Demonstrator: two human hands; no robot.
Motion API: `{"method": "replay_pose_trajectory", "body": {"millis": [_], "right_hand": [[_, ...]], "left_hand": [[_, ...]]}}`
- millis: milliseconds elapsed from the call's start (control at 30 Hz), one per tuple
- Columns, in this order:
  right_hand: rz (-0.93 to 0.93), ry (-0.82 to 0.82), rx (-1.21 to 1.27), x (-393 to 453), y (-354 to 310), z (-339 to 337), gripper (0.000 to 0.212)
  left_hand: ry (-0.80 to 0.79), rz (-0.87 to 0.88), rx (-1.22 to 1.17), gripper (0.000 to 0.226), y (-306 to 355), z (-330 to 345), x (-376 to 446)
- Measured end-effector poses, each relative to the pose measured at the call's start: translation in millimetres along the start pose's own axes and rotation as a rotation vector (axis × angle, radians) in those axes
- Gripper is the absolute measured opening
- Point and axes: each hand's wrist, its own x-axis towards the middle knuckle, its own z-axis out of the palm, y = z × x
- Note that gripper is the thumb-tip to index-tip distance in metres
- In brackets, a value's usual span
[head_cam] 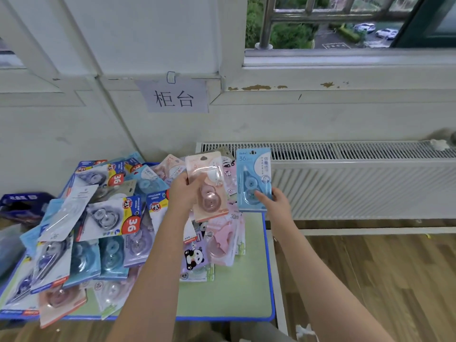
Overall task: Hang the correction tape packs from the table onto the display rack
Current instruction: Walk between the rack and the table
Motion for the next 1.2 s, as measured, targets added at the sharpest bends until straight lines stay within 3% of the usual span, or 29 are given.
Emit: {"method": "replay_pose_trajectory", "body": {"millis": [233, 633, 833, 967, 1133, 1200], "right_hand": [[-0.139, 0.046, 0.146, -48, -25, 8, 0.018], [-0.401, 0.436, 0.343, -189, -74, -39, 0.021], [-0.597, 0.686, 0.307, -301, -91, -85, 0.022], [-0.695, 0.901, 0.221, -381, -83, -112, 0.049], [-0.767, 1.107, 0.207, -494, -54, -147, 0.037], [-0.777, 1.191, 0.200, -547, -38, -159, 0.043]], "left_hand": [[-0.131, 0.122, -0.154, 0.012, 32, -14, -11], [-0.592, 0.374, -0.314, 0.011, 115, 27, -92], [-0.901, 0.509, -0.388, 0.017, 157, 68, -194], [-1.127, 0.522, -0.463, 0.009, 168, 91, -277], [-1.359, 0.483, -0.479, 0.012, 159, 108, -408], [-1.434, 0.484, -0.468, 0.012, 149, 110, -461]]}}
